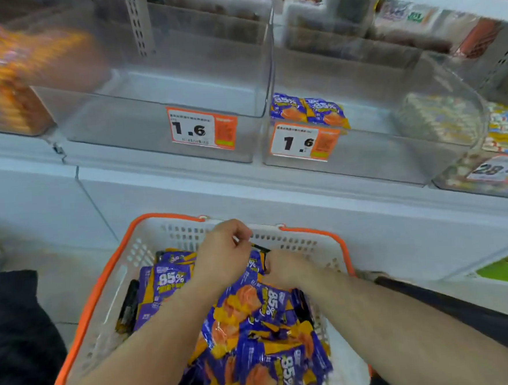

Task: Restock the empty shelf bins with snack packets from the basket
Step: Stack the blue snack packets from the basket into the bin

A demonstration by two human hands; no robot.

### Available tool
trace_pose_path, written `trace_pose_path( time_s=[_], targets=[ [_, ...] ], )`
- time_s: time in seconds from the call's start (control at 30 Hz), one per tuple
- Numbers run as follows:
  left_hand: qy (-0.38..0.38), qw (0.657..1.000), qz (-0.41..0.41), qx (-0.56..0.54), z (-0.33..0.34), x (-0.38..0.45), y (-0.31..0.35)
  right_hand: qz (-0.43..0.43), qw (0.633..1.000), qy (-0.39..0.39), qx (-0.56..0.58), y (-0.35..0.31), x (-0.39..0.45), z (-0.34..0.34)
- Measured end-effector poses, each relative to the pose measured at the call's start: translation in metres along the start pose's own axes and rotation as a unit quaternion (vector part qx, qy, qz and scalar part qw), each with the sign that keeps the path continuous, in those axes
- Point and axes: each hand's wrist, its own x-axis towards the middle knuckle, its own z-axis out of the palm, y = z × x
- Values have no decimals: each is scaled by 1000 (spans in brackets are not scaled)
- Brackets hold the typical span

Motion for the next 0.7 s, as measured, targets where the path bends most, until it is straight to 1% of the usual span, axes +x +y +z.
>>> trace_pose_path(
  time_s=[0.07, 0.13, 0.17, 0.27, 0.3, 0.37, 0.47, 0.53, 0.6, 0.7],
  targets=[
    [-18, 999, -33, -1, 2, -11, -12, 42, 998, -55, 3, -5, 6, 31],
    [-33, 998, -55, 20, 3, -16, -21, 94, 991, -87, -33, -4, 15, 60],
    [-39, 997, -66, 31, 3, -18, -25, 101, 990, -78, -58, -3, 20, 71],
    [-58, 993, -95, 44, 1, -19, -31, 84, 989, -10, -123, -5, 24, 83],
    [-69, 991, -103, 49, 2, -19, -34, 80, 988, -2, -131, -6, 22, 81],
    [-92, 987, -118, 61, 2, -19, -40, 70, 988, -12, -139, -7, 20, 73],
    [-111, 981, -152, 46, -1, -18, -41, 18, 991, -24, -127, -6, 9, 41],
    [-112, 977, -182, 13, -6, -14, -35, -45, 993, 11, -111, -5, -4, 10],
    [-133, 966, -214, -63, -14, -9, -22, -113, 984, 46, -132, -5, -23, -23],
    [-176, 931, -242, -208, -27, -2, 0, -182, 962, 101, -178, -7, -53, -60]
  ],
)
